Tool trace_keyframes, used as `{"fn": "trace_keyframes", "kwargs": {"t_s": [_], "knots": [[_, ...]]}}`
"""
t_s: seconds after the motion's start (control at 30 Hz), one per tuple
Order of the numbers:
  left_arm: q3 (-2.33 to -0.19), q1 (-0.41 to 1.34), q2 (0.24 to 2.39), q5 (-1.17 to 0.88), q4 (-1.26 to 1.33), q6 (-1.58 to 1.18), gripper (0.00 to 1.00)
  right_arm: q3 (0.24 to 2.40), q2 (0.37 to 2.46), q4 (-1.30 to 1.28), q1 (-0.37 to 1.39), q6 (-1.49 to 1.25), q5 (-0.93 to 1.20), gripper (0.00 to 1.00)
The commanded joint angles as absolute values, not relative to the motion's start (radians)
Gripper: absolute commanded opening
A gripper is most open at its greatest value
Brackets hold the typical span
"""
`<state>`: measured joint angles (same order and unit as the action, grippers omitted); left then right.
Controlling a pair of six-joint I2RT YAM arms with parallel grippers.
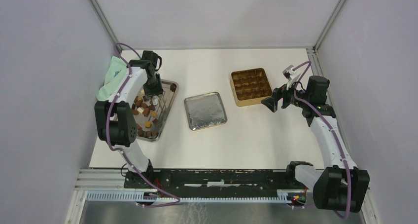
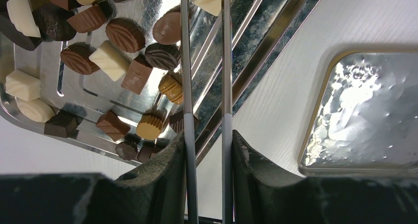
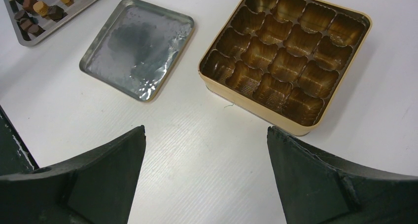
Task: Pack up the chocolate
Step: Pick up the fake chocolate from the plate.
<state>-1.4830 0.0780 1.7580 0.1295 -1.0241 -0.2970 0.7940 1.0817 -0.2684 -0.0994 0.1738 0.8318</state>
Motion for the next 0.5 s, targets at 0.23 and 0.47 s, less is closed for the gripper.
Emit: {"fn": "trace_keyframes", "kwargs": {"t_s": [0.23,0.47], "knots": [[-1.491,0.073,1.716,0.142,-0.997,-0.259,0.02,0.799,1.068,-0.256,-0.103,0.186,0.834,0.98],[-1.478,0.072,1.658,0.133,-1.007,-0.276,0.02,0.798,1.065,-0.257,-0.103,0.187,0.838,0.98]]}}
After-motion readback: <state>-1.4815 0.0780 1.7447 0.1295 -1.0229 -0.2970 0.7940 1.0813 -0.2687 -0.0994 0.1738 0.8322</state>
